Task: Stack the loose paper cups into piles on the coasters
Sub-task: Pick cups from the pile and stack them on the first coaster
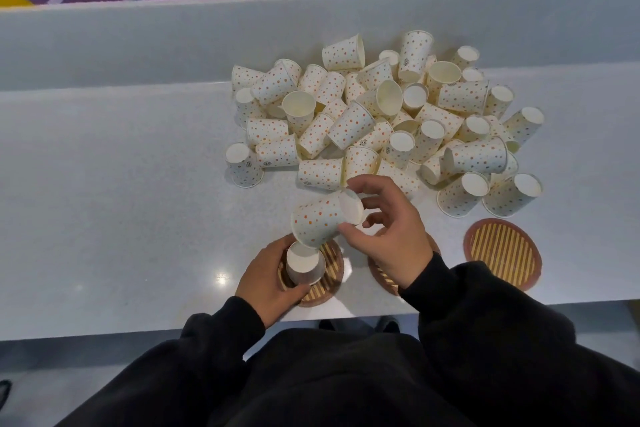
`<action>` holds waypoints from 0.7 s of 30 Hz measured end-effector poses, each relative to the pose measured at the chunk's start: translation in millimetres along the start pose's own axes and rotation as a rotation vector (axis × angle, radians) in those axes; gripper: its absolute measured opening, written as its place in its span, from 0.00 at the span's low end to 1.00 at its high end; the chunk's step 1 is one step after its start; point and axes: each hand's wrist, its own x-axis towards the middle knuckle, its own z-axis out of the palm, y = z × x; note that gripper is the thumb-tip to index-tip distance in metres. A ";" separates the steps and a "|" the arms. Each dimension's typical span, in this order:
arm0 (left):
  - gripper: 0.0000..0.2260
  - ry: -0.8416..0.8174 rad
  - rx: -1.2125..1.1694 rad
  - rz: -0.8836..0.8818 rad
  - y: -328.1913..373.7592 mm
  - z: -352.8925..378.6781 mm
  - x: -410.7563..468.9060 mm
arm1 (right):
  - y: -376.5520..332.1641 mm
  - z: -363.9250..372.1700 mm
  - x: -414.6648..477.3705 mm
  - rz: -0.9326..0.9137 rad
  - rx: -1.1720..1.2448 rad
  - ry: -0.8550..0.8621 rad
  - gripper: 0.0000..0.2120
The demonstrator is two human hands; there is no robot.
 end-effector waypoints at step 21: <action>0.37 -0.018 0.087 -0.014 -13.1 6.1 19.6 | 45.9 38.4 -9.0 -0.114 -0.434 -0.355 0.27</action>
